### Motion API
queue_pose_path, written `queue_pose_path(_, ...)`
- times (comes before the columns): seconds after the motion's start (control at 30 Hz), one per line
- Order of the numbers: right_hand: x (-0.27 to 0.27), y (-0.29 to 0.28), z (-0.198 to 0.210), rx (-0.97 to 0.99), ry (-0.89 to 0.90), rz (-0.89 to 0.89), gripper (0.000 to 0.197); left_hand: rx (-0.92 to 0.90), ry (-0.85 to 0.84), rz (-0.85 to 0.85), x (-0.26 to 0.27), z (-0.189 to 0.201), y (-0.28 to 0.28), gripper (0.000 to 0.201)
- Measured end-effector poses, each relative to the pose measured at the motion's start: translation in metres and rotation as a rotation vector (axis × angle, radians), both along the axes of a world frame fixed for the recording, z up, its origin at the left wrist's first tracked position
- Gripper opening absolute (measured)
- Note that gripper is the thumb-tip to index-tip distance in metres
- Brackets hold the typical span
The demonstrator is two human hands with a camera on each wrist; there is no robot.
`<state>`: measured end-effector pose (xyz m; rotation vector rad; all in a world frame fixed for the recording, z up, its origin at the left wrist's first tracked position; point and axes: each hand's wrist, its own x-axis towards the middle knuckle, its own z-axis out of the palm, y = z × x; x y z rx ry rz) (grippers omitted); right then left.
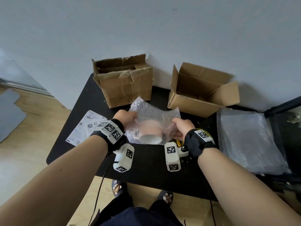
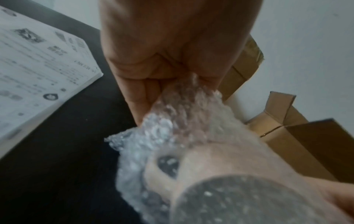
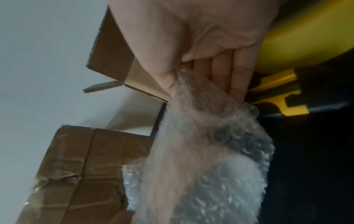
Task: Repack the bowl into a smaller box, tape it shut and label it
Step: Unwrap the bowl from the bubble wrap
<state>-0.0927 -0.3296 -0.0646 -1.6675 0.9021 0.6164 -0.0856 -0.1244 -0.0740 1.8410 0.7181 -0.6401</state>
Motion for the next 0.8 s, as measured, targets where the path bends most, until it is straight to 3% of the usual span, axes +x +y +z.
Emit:
queue_pose_path(0.17, 0.0, -0.002, 0.002, -0.055, 0.056, 0.048, 0.035, 0.162, 0.005, -0.137, -0.003, 0.001, 0.003, 0.017)
queue_pose_path(0.3, -0.002, -0.006, -0.002, -0.095, 0.041, 0.048, 0.02, 0.3, -0.065, -0.292, -0.003, 0.009, 0.002, 0.011)
queue_pose_path(0.43, -0.002, -0.008, -0.001, -0.085, 0.021, 0.049, 0.016, 0.521, -0.13, -0.569, -0.002, 0.018, -0.001, 0.049)
queue_pose_path(0.5, -0.002, -0.008, -0.003, -0.088, 0.025, 0.057, 0.018, 0.622, -0.26, -0.745, -0.003, 0.02, -0.003, 0.068)
queue_pose_path(0.57, -0.002, -0.008, -0.004, -0.087, 0.027, 0.066, 0.02, 0.579, -0.469, -0.85, -0.002, 0.026, -0.008, 0.067)
queue_pose_path(0.6, -0.002, -0.007, -0.004, -0.087, 0.03, 0.07, 0.02, 0.466, -0.499, -0.873, 0.0, 0.029, -0.012, 0.062)
queue_pose_path(0.7, -0.001, -0.007, -0.005, -0.091, 0.04, 0.087, 0.018, 0.241, -0.245, -0.978, 0.0, 0.039, -0.024, 0.057)
queue_pose_path(0.8, -0.001, -0.01, -0.007, -0.063, 0.06, 0.081, 0.023, 0.36, -0.126, -1.129, -0.005, 0.036, -0.028, 0.08)
